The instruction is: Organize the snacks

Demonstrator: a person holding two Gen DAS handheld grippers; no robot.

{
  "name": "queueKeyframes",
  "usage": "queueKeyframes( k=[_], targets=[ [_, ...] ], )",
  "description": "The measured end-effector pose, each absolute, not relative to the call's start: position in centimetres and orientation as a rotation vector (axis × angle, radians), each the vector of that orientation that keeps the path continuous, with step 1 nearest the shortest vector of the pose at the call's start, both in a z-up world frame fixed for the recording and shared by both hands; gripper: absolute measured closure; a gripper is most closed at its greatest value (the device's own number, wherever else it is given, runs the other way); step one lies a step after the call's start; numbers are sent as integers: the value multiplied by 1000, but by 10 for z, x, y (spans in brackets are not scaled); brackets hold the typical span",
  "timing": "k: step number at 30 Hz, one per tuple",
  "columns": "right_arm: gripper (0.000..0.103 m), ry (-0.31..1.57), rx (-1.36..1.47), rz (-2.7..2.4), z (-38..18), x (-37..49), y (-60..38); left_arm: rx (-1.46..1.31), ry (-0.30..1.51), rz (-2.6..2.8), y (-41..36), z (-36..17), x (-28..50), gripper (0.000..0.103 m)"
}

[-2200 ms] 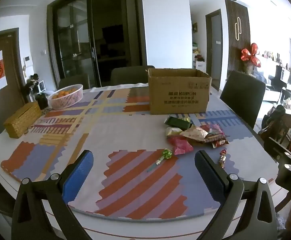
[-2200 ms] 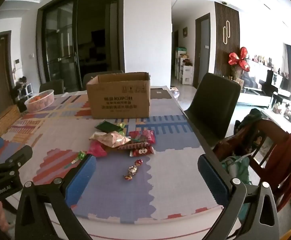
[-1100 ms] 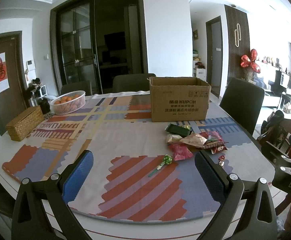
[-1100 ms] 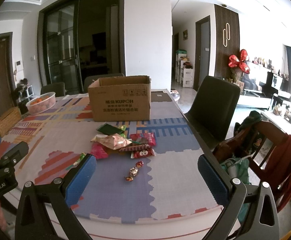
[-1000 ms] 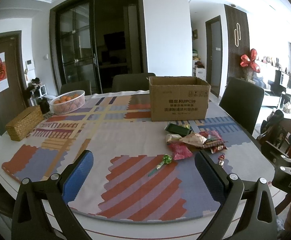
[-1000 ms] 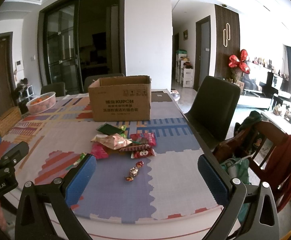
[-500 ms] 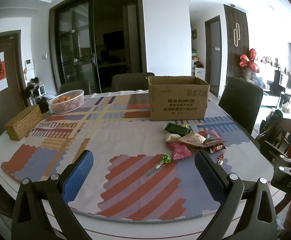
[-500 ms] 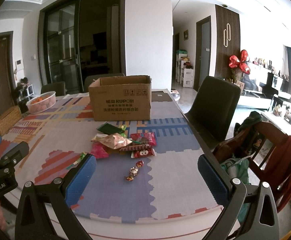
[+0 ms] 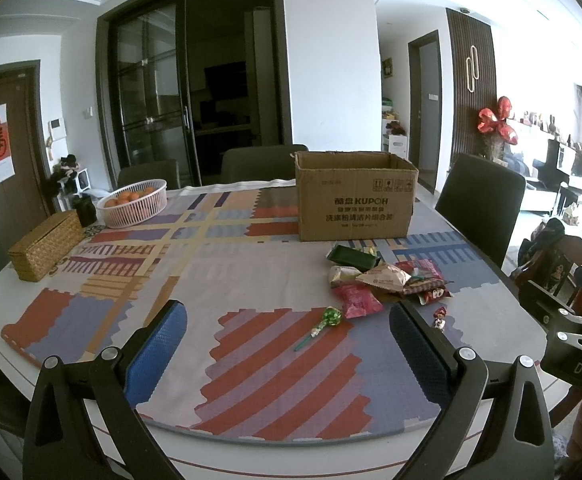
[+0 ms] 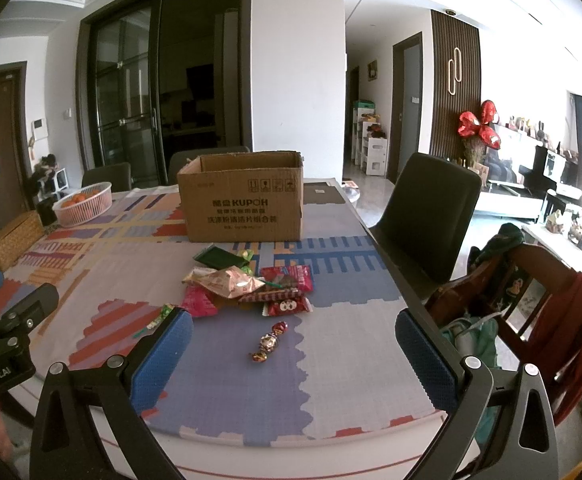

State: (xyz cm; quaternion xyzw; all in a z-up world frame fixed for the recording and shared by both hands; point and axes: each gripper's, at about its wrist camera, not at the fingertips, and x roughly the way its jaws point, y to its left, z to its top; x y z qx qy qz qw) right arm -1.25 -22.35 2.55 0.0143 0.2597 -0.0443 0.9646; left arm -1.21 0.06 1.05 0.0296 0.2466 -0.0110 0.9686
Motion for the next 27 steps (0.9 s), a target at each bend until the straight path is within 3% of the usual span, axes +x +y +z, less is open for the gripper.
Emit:
queueKeyframes(
  k=[27],
  targets=[
    [1, 530, 26, -89, 17, -8, -223, 63, 506, -33, -5, 6, -15, 0]
  ],
)
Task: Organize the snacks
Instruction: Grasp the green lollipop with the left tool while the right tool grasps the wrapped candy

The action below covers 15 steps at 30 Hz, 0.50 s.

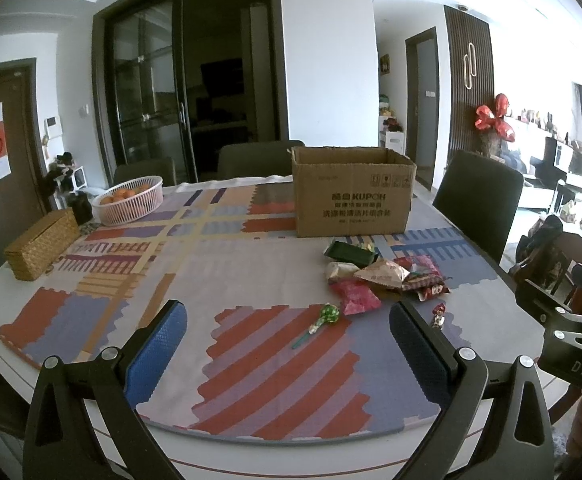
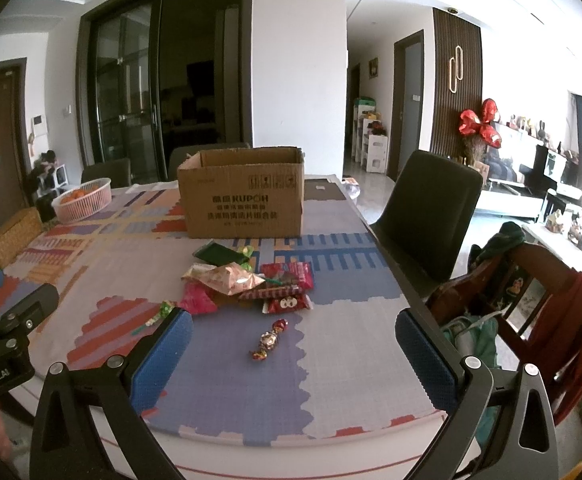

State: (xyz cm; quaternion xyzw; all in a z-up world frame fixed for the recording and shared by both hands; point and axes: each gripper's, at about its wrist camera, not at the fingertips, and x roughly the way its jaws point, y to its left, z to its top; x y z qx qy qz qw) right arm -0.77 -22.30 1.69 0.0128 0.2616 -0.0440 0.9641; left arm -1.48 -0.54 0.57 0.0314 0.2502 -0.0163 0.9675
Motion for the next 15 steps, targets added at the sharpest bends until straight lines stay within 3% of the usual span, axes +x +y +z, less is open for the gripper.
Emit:
queueKeyframes(
  k=[13, 15],
  targets=[
    [1, 611, 40, -76, 0, 23, -222, 126, 544, -64, -8, -13, 11, 3],
    [5, 632, 43, -71, -4, 28, -222, 134, 557, -73, -9, -17, 19, 6]
  ],
)
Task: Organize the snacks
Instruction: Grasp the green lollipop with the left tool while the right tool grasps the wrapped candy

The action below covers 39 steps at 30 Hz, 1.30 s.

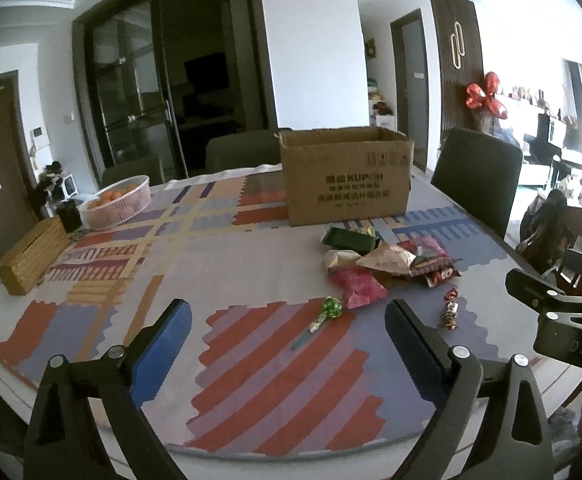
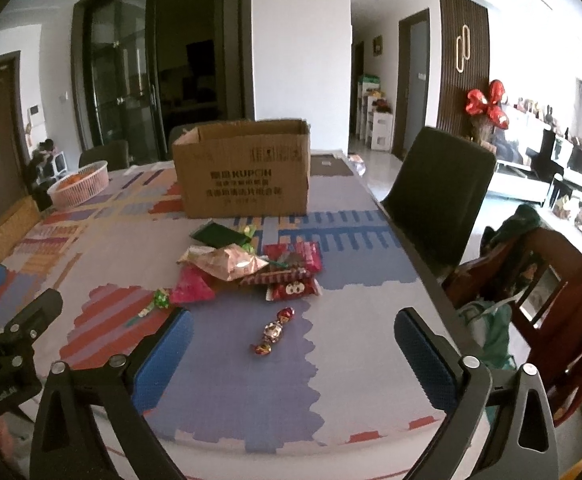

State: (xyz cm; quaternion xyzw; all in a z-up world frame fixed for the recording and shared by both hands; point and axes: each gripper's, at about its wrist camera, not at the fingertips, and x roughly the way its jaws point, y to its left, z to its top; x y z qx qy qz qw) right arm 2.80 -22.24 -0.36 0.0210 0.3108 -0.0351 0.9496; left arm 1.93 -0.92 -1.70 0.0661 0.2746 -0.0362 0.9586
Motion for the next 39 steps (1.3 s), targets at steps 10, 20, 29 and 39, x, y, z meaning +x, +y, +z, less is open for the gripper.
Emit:
queueKeyframes(
  k=[10, 20, 29, 39],
  targets=[
    [21, 764, 46, -39, -33, 67, -221, 181, 636, -117, -17, -42, 66, 20],
    [38, 890, 58, -10, -66, 103, -219, 217, 731, -172, -27, -75, 106, 39],
    [50, 963, 84, 15, -85, 120, -219, 221, 812, -227, -35, -98, 133, 54],
    [67, 997, 85, 45, -95, 131, -217, 181, 886, -269, -37, -115, 153, 68]
  ],
)
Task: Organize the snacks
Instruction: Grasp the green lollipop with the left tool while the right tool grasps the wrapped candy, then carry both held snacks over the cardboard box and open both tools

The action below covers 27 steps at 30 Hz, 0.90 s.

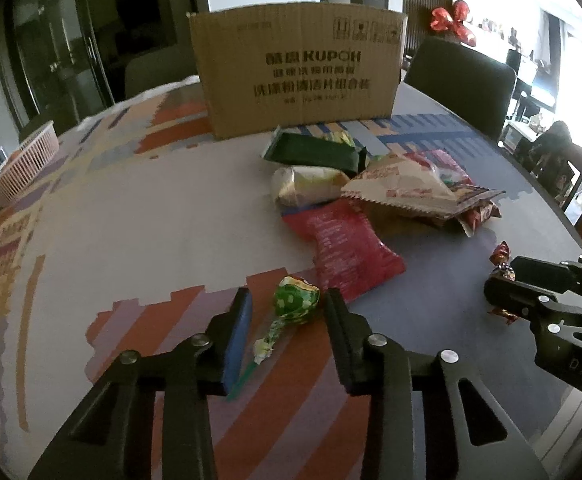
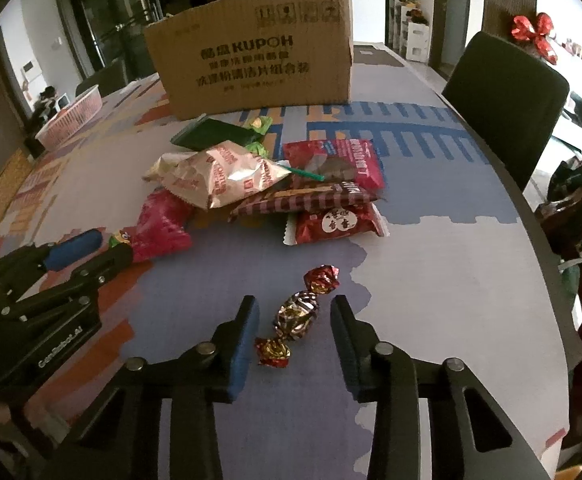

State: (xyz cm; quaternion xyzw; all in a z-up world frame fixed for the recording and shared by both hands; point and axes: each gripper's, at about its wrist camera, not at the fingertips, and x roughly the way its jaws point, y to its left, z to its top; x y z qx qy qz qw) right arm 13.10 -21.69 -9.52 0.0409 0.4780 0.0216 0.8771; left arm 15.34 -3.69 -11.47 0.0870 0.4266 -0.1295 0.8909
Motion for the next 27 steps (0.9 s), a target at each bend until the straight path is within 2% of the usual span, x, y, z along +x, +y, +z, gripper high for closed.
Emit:
queueKeyframes(
  k=[7, 12, 19, 27],
  targets=[
    [76, 1013, 86, 62, -100, 137, -215, 146, 912, -277, -35, -118, 158, 77],
    [84, 1019, 88, 63, -100, 137, -215, 121, 918, -279, -31, -115, 156, 78],
    [84, 1006, 101, 78, -95, 133, -216, 91, 901, -278, -29, -102, 148, 78],
    [84, 913, 77, 142, -64, 127, -210, 39, 859, -279, -26, -72, 138, 78]
  ],
)
